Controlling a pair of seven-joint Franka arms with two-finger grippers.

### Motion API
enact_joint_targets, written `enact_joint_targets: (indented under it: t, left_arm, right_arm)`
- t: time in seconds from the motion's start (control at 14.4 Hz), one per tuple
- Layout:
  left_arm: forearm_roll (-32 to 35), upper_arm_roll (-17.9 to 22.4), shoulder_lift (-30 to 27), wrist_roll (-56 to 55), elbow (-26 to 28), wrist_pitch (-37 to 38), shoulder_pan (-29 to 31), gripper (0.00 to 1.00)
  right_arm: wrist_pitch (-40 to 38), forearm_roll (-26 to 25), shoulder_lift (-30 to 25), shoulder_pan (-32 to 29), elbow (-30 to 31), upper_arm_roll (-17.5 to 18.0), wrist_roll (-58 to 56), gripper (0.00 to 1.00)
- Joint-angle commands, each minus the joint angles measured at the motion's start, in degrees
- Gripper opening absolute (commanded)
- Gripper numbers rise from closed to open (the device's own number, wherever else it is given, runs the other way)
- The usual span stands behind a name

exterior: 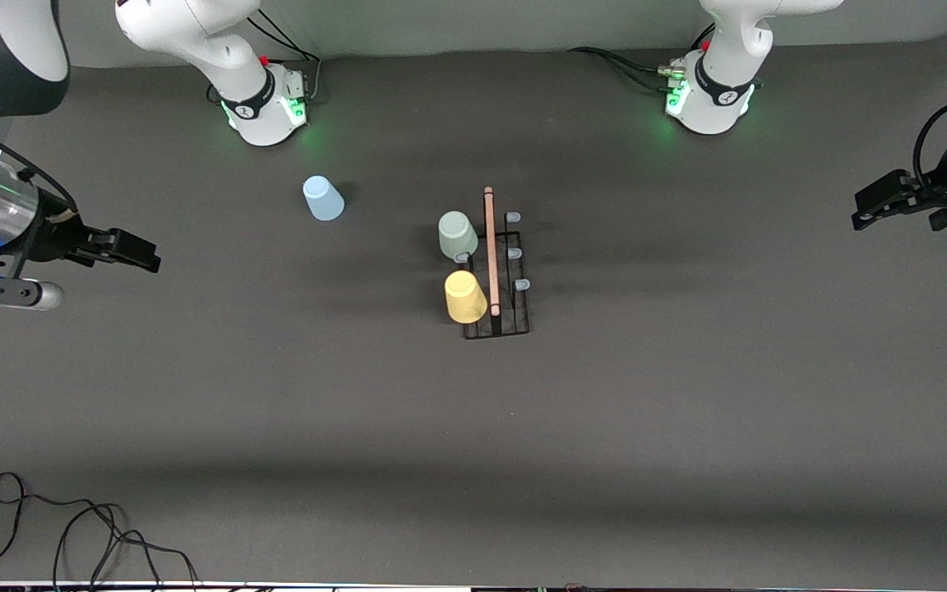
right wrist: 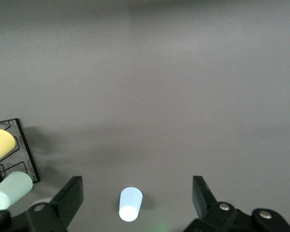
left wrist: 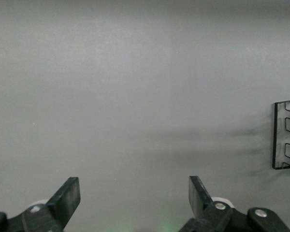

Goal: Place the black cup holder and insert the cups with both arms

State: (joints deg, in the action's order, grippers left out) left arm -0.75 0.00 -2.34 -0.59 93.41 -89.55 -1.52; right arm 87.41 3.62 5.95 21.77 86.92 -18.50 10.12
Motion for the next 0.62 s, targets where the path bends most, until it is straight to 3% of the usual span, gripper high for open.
enact_joint_targets:
  t: [0.0,0.28,0.55]
  left_arm:
    - [0.2,-0.6,-0.3,-1.5,-0.6,0.9,-0.9,1.0]
    - [0.2,-0.1,-0.5,0.3,-0.8,1.0,-0.2,1.0]
    - [1.9,0.1,-0.3,0.5,-1.4,0.6,-0.2,1.0]
  right_arm:
    - [-0.7,-1.2,-2.0,-8.7,0.7,7.8,-3.5,1.0]
    - [-0.3,-1.3,-3.7,-18.2,2.5,17.2,-3.6,1.0]
    - [2.1,-2.6,-5.9,-20.0,5.9,18.4,-5.2,1.0]
